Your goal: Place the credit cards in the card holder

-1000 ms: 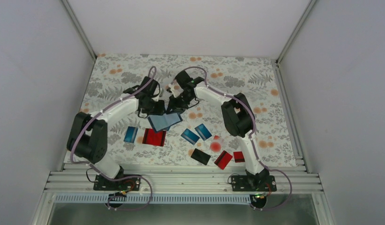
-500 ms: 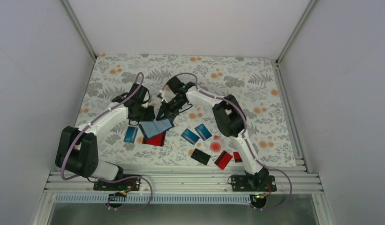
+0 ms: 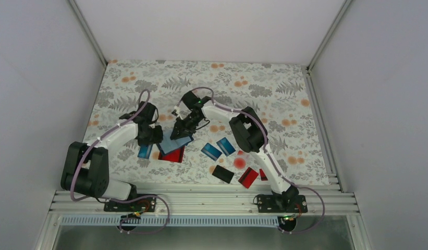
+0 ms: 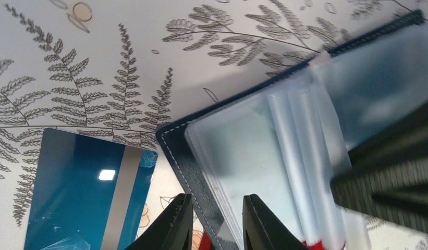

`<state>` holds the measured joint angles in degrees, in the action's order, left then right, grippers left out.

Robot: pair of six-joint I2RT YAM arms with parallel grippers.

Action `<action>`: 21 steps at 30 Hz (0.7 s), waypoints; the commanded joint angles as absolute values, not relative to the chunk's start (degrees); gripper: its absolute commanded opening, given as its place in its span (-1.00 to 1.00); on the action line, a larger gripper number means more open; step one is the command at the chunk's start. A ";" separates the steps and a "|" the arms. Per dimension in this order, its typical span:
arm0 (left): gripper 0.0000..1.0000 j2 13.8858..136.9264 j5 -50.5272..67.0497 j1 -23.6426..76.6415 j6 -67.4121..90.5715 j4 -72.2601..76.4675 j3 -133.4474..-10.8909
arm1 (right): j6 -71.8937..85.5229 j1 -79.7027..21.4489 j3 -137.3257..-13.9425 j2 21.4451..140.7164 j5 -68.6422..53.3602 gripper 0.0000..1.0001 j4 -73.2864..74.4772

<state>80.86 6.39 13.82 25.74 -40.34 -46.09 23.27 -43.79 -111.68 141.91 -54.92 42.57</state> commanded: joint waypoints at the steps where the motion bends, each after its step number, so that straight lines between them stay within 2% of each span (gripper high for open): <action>1: -0.52 83.66 6.91 12.67 29.20 -38.99 -44.44 | 24.41 -46.35 -112.99 142.78 -59.65 -0.74 39.85; 4: -0.55 85.59 7.28 12.46 29.56 -37.86 -43.70 | 25.21 -47.22 -113.32 143.66 -61.74 -0.66 38.53; 8: -0.57 88.19 8.34 12.08 29.53 -35.90 -43.12 | 25.83 -47.55 -113.49 144.24 -64.53 -0.44 36.71; 17: -0.64 91.79 13.09 12.00 26.26 -29.25 -43.33 | 26.89 -46.95 -113.75 144.07 -66.86 -0.27 34.39; 21: -0.64 94.71 16.83 12.00 24.04 -26.36 -45.90 | 27.09 -45.09 -112.52 142.20 -65.67 -0.13 33.87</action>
